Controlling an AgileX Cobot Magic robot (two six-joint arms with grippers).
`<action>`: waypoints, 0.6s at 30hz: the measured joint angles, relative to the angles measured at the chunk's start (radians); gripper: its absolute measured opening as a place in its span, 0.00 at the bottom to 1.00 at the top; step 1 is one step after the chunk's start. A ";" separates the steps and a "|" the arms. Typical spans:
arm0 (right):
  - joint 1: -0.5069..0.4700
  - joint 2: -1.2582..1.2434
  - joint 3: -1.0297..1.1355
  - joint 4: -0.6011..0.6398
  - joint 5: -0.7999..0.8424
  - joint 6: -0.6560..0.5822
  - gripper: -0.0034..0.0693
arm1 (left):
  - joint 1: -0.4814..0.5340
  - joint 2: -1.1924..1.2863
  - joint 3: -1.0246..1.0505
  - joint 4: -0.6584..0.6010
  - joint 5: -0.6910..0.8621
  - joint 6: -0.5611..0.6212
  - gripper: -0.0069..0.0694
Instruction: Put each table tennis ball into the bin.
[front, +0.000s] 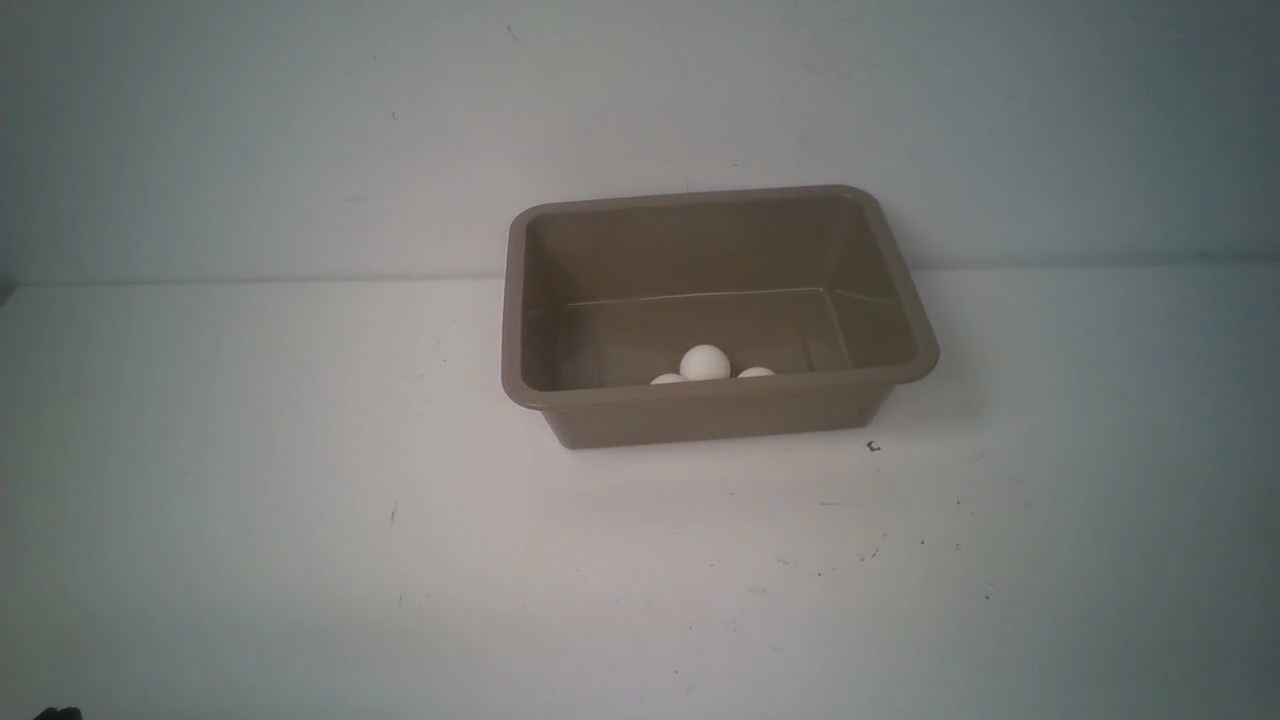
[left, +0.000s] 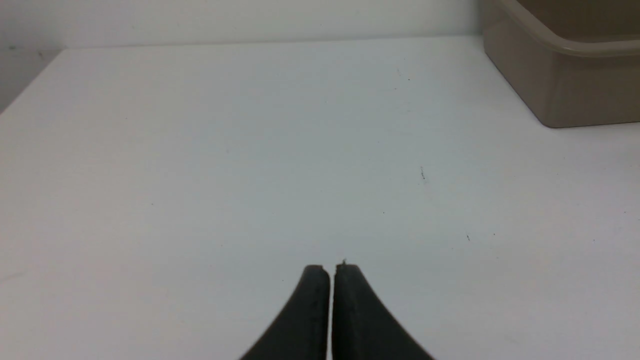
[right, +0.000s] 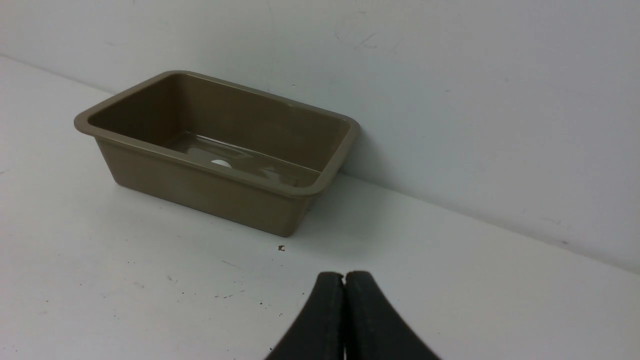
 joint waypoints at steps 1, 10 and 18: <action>0.000 0.000 0.000 0.000 0.000 0.000 0.03 | 0.000 0.000 0.000 0.000 0.000 0.000 0.09; 0.000 0.000 0.000 0.000 0.000 0.000 0.03 | 0.000 0.000 0.000 0.000 0.001 0.000 0.09; 0.000 0.000 0.000 -0.020 0.000 0.000 0.03 | 0.000 0.000 0.000 0.000 0.001 0.000 0.09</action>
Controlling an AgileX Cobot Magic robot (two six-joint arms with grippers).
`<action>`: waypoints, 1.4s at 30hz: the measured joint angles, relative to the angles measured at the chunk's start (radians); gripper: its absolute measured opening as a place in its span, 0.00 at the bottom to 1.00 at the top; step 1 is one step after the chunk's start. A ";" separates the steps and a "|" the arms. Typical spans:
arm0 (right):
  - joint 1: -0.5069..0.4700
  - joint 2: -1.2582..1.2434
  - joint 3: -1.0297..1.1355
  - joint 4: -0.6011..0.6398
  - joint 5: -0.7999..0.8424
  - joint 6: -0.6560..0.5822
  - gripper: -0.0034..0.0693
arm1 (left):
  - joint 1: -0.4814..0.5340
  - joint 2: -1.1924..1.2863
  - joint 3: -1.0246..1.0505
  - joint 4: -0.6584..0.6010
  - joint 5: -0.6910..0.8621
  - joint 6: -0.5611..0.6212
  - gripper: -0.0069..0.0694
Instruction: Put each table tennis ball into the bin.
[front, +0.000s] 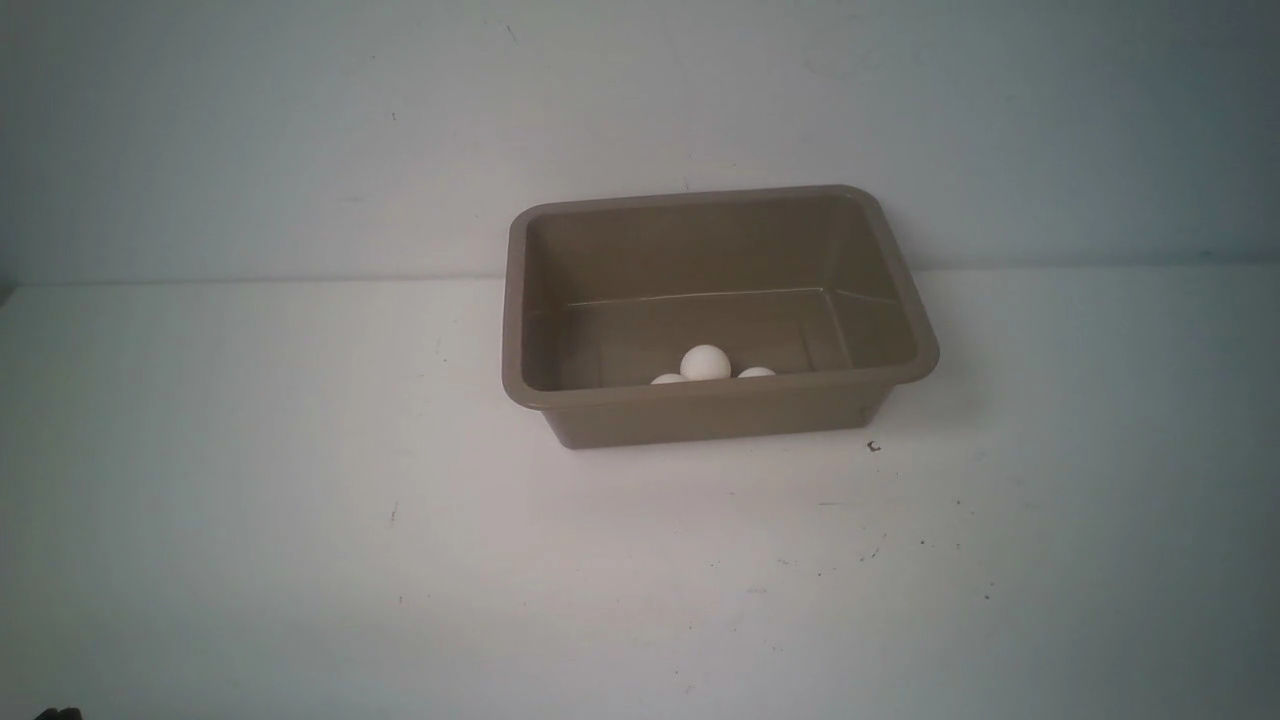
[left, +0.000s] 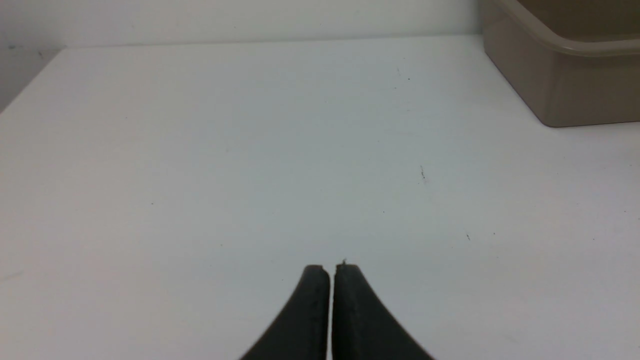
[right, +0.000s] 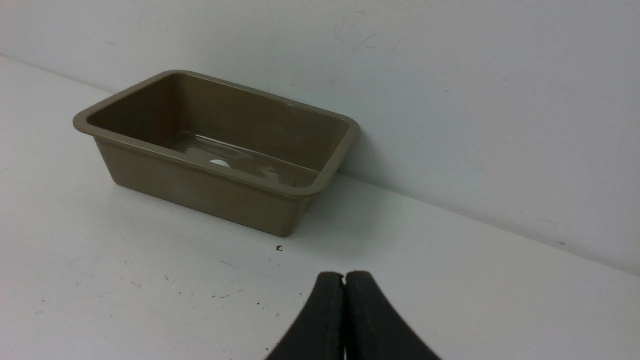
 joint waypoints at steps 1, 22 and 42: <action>0.000 0.000 0.000 -0.007 0.000 0.000 0.03 | 0.000 0.000 0.000 0.000 0.000 0.000 0.09; -0.404 0.000 0.290 0.188 -0.481 0.189 0.03 | 0.000 0.000 0.000 0.000 0.001 0.000 0.09; -0.611 0.000 0.484 0.208 -0.492 0.207 0.03 | 0.000 0.000 0.000 0.000 0.002 0.000 0.09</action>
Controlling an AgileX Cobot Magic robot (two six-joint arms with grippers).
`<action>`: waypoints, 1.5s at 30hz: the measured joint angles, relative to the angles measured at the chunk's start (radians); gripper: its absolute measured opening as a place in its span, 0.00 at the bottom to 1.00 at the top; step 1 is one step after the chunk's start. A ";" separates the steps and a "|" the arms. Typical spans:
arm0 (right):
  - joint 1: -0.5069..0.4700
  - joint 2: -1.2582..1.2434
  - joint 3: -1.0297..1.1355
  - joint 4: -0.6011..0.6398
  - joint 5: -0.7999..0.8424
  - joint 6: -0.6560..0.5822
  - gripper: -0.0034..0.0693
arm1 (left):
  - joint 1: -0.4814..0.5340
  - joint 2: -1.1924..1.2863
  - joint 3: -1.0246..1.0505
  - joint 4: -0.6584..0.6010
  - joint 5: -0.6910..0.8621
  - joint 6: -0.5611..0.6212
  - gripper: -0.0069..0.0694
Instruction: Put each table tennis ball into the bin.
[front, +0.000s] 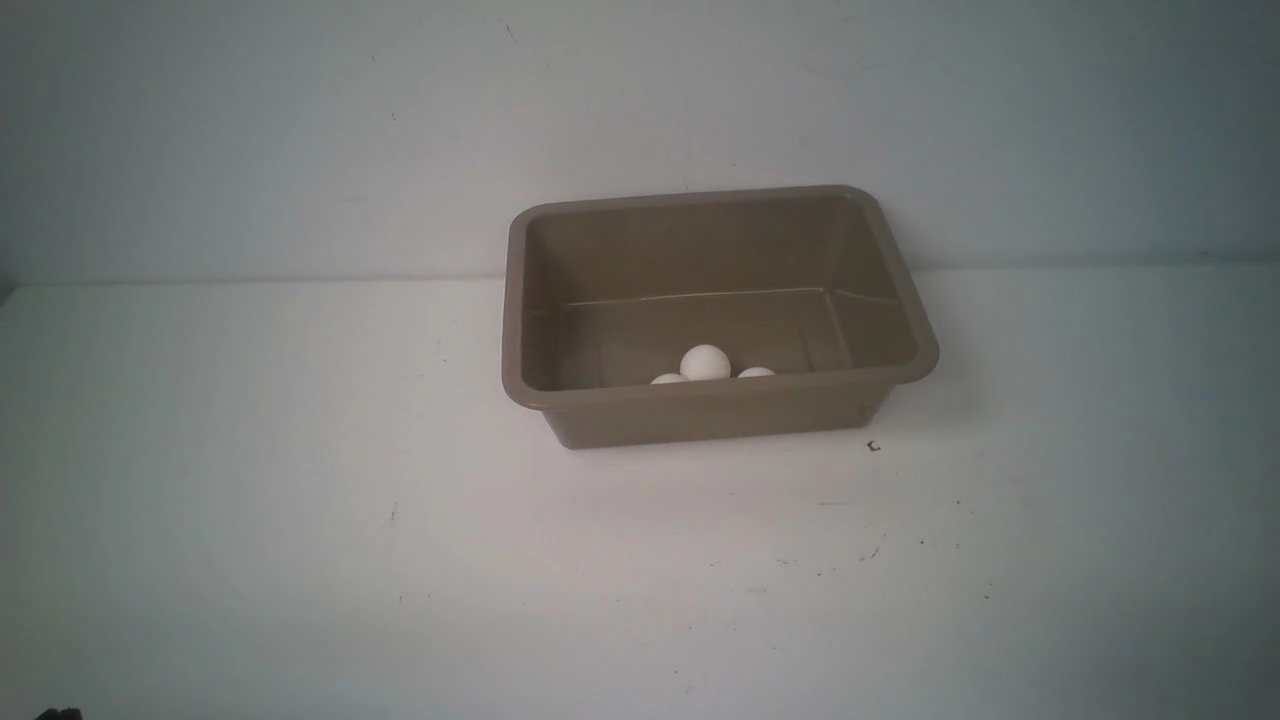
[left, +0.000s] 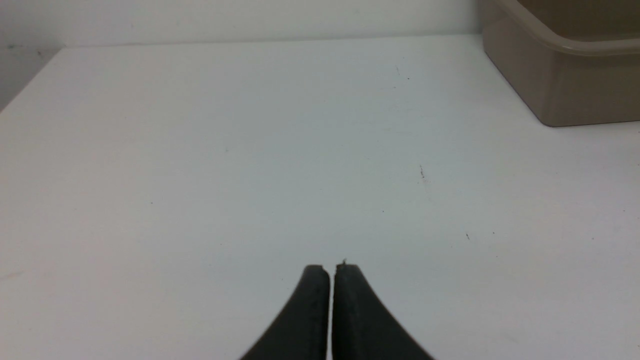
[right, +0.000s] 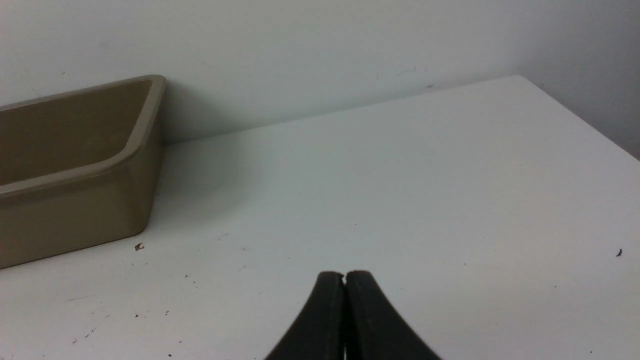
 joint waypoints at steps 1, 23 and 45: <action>0.000 0.000 0.000 0.000 0.000 0.000 0.03 | 0.000 0.000 0.000 0.000 0.000 0.000 0.09; 0.000 0.001 -0.001 0.000 0.008 -0.018 0.03 | -0.002 0.000 0.000 0.000 0.000 0.000 0.09; 0.000 0.001 -0.001 0.000 0.008 -0.020 0.03 | -0.006 0.000 0.000 0.000 0.000 0.000 0.09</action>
